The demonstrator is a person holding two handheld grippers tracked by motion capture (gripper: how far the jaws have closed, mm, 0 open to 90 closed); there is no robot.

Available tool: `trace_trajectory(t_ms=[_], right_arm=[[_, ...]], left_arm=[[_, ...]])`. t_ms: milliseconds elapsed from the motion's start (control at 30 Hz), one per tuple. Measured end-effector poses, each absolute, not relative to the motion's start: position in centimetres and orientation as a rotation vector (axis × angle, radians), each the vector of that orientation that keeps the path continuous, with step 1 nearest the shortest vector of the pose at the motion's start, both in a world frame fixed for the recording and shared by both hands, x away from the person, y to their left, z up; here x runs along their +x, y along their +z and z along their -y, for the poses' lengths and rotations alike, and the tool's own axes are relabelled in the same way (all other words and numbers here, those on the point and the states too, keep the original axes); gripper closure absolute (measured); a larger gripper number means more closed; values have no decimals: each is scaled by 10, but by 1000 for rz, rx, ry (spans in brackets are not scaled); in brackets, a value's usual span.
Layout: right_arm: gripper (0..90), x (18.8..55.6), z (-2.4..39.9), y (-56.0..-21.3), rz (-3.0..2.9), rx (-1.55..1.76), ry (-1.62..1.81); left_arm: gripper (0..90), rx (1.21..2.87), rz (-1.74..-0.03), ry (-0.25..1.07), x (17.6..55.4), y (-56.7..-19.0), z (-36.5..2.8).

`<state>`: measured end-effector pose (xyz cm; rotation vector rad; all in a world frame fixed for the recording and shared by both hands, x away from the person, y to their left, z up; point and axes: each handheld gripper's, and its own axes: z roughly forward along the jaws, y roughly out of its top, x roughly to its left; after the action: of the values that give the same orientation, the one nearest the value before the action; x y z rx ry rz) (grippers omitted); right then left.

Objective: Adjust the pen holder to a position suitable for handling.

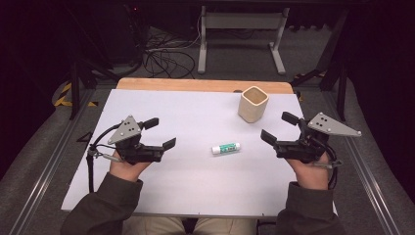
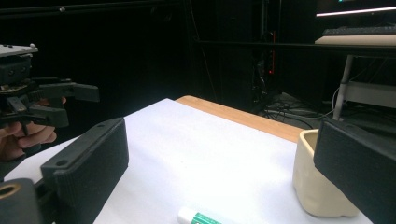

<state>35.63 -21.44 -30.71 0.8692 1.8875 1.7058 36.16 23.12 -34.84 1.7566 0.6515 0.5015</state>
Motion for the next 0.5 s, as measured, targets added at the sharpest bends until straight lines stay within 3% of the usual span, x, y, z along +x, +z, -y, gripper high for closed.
trace_trajectory(t_ms=[500], right_arm=[[40,355,215,-307,-1898,868,1704]], left_arm=[[128,1805,-649,457,375,-367,-207]])
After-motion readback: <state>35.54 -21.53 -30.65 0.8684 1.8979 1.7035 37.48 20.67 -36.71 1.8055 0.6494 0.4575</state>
